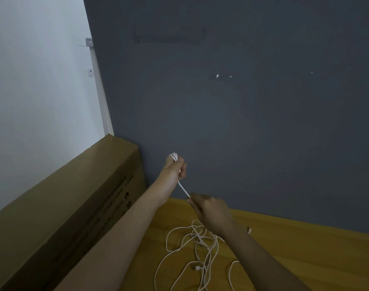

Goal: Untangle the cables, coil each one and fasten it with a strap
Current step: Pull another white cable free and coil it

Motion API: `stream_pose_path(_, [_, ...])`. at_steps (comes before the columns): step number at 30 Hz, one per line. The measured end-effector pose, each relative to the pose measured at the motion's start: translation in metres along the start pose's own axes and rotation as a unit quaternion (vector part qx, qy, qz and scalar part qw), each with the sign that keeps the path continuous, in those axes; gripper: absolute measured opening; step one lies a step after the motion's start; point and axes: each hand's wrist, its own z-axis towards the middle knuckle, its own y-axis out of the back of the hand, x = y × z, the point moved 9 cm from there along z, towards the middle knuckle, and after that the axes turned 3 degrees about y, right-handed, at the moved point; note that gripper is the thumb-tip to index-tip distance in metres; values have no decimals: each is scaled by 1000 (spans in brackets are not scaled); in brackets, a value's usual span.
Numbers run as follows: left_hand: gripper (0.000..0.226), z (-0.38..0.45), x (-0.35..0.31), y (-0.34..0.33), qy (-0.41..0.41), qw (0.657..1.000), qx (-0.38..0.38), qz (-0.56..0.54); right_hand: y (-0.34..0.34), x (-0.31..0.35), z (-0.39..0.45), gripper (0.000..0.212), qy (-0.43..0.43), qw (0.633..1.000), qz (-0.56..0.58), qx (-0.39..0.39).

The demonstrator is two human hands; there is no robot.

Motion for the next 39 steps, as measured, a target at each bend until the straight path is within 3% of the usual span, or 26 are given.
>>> stream_pose_path(3, [23, -4, 7, -1, -31, 972, 22, 232, 7, 13, -4, 22, 27, 995, 96, -32])
stream_pose_path(8, [19, -7, 28, -12, -25, 889, 98, 447, 28, -9, -1, 6, -46, 971, 216, -94])
stream_pose_path(13, [43, -20, 31, -28, -19, 894, 181, 409, 34, -47, -1, 19, -105, 954, 254, -118])
stream_pose_path(16, [41, -24, 31, -30, -39, 887, 203, 414, 10, -68, -9, 32, -149, 936, 311, -70])
stream_pose_path(18, [33, -24, 31, -26, -31, 909, 214, 356, -11, -76, -18, 36, -177, 935, 307, -19])
stream_pose_path(21, [25, -23, 30, -20, 20, 959, 214, 183, -34, -81, -30, 30, -198, 935, 292, 23])
stream_pose_path(23, [22, -22, 29, -21, 28, 971, 204, 121, -41, -79, -30, 24, -207, 929, 305, 40])
stream_pose_path(25, [27, -19, 27, -18, 15, 977, 170, 130, -26, -80, -22, 24, -236, 908, 345, -9])
stream_pose_path(27, [35, -14, 23, -12, -16, 972, 123, 201, 12, -82, -9, 27, -242, 879, 391, -126])
stream_pose_path(31, [36, -10, 18, -11, -28, 966, 101, 238, 86, -73, 16, 25, -180, 854, 408, -268])
stream_pose_path(34, [39, -14, 10, -22, -40, 961, 130, 241, 103, -70, 27, 22, -162, 854, 407, -281])
stream_pose_path(37, [38, -21, 4, -34, -31, 964, 187, 185, 90, -73, 30, 27, -182, 831, 452, -269])
stream_pose_path(39, [38, -26, 2, -42, -13, 965, 226, 130, 77, -75, 28, 29, -193, 857, 408, -250])
